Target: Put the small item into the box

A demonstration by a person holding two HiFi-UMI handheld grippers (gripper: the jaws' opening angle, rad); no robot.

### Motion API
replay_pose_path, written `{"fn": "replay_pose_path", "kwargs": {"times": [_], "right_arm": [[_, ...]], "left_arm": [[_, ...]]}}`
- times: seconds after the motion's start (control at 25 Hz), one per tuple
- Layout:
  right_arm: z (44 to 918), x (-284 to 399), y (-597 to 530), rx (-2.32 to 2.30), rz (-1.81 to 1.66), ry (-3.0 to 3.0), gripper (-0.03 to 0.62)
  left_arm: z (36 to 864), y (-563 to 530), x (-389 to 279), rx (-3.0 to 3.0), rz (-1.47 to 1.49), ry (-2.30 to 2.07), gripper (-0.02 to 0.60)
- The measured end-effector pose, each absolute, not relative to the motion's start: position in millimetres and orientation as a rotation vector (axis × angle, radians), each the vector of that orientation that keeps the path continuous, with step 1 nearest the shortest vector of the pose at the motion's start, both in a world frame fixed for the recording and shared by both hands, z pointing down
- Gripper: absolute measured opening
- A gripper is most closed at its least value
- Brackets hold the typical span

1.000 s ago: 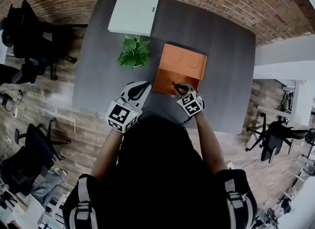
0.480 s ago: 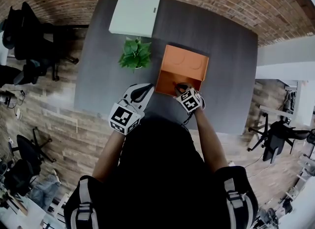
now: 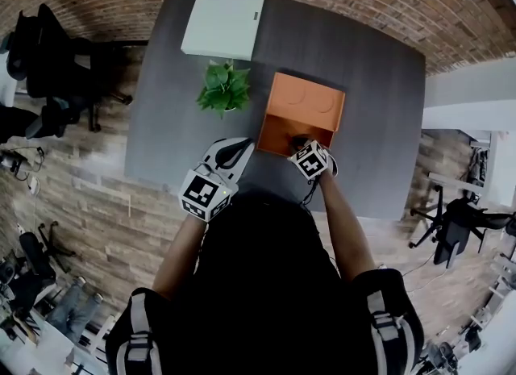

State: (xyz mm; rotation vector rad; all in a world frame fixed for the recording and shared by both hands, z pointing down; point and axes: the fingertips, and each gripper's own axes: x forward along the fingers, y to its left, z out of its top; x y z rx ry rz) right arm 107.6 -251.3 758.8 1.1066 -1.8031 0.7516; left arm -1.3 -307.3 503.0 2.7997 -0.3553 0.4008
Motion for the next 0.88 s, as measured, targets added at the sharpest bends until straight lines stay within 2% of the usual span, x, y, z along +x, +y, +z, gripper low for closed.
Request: {"fn": "replay_pose_path", "kwargs": {"times": [0.52, 0.56, 0.64, 0.68, 0.88], "right_arm": [[769.7, 110.8, -250.9, 1.128, 0.772, -1.806, 0.069], [768.7, 110.1, -251.2, 1.129, 0.774, -1.819, 0.075], [763.3, 109.7, -251.7, 1.138, 0.779, -1.831, 0.147], [758.9, 110.7, -252.6, 1.154, 0.766, -1.831, 0.163], [722.3, 111.7, -233.7, 1.353, 0.726, -1.856, 0.163]], "left_arm": [[502.6, -292.8, -8.0, 2.808, 0.419, -0.348, 0.023], [502.3, -291.0, -8.7, 2.808, 0.420, -0.344, 0.023], [501.3, -287.5, -10.6, 2.814, 0.422, -0.338, 0.023], [500.6, -285.9, -11.9, 2.819, 0.422, -0.337, 0.023], [498.5, -270.1, -20.4, 2.821, 0.403, -0.355, 0.023]]}}
